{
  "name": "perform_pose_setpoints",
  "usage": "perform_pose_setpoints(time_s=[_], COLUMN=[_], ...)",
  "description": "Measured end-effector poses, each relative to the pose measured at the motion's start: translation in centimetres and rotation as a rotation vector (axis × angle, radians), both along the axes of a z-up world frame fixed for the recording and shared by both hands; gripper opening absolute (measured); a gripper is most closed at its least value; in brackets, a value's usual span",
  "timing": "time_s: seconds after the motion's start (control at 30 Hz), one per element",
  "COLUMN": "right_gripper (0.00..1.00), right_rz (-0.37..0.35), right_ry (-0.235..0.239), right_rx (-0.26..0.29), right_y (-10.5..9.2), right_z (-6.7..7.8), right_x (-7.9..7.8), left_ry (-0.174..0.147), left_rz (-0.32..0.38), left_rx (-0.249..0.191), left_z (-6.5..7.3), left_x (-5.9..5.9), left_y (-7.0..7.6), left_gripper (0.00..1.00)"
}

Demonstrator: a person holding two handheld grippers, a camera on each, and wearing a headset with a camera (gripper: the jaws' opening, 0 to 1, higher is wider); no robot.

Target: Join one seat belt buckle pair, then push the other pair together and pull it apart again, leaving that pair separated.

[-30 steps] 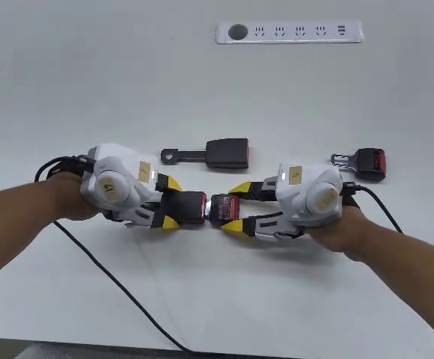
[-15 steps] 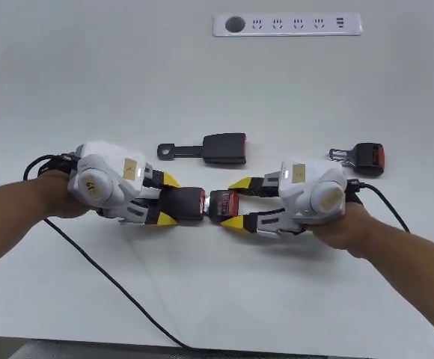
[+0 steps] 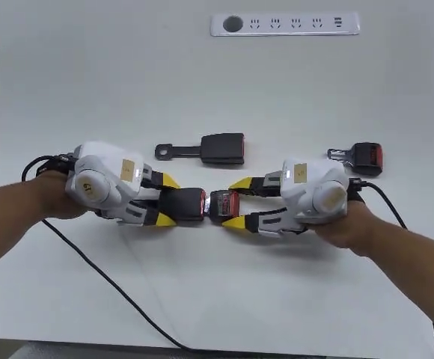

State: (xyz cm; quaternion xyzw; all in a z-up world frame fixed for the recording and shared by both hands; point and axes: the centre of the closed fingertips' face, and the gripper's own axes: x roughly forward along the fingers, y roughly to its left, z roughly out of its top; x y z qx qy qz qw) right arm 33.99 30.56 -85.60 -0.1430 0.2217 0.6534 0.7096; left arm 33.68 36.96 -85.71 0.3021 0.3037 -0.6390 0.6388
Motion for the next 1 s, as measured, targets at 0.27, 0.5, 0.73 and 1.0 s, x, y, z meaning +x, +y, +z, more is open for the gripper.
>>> perform_pose_setpoints(time_s=[0.27,0.5,0.73,1.0], right_gripper=[0.32,0.32,0.33,0.37], right_rz=[-0.003,-0.007,-0.002,-0.019], right_ry=[0.006,0.006,-0.023,-0.05], right_rx=[0.005,0.005,-0.029,-0.101], right_y=[-0.1,-0.12,0.05,-0.03], right_z=[0.04,0.04,0.02,-0.07], right_x=[0.0,0.04,-0.08,-0.07], left_ry=[0.001,0.01,0.022,0.001], left_rz=[-0.002,0.004,0.014,0.0], left_rx=[0.0,-0.005,-0.012,0.044], left_z=[0.01,-0.04,0.01,-0.05], left_x=[0.02,0.11,0.11,0.11], left_y=[0.01,0.09,0.01,-0.17], left_gripper=[0.32,0.32,0.33,0.34])
